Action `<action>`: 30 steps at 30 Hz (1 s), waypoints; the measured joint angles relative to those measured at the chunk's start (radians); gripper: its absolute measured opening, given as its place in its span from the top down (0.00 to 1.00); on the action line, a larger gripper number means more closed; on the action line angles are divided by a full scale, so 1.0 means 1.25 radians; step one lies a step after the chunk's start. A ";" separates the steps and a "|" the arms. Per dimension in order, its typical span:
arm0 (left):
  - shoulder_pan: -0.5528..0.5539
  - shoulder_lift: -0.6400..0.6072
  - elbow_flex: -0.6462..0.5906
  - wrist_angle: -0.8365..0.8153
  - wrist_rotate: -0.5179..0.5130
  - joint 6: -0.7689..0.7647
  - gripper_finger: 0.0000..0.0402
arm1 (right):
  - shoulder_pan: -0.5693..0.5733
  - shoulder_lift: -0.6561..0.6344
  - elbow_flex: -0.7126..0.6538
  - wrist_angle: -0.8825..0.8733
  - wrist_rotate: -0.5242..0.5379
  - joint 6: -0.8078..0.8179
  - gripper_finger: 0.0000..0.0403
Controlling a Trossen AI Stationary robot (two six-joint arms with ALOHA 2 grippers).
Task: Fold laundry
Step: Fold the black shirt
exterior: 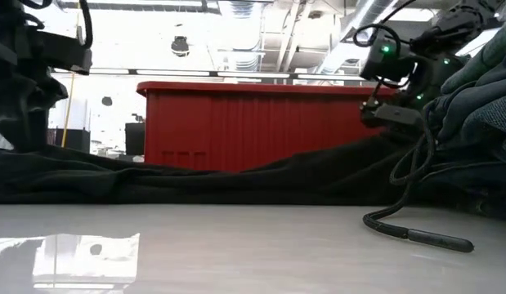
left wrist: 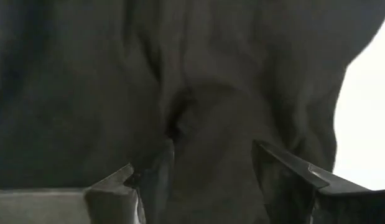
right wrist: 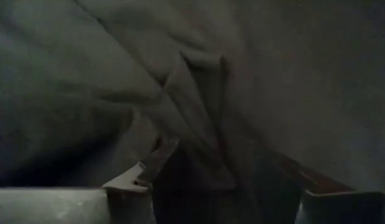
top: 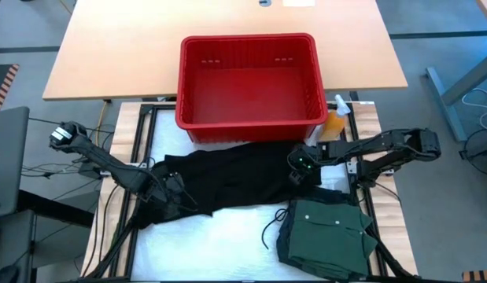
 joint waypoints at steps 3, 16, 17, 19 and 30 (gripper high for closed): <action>0.001 0.000 0.000 -0.010 -0.032 0.008 0.49 | 0.006 0.000 -0.013 0.018 -0.001 0.002 0.50; 0.075 0.113 0.003 0.447 -0.098 0.196 0.49 | 0.020 0.000 -0.021 0.162 0.023 -0.075 0.51; 0.094 0.140 0.003 0.486 -0.098 0.204 0.49 | 0.019 0.000 -0.021 0.170 0.024 -0.075 0.51; 0.134 0.194 0.003 0.547 -0.089 0.207 0.49 | 0.018 0.000 -0.021 0.184 0.039 -0.077 0.51; 0.213 0.419 0.131 0.567 0.005 0.299 0.49 | 0.027 0.000 -0.021 0.162 0.041 -0.074 0.51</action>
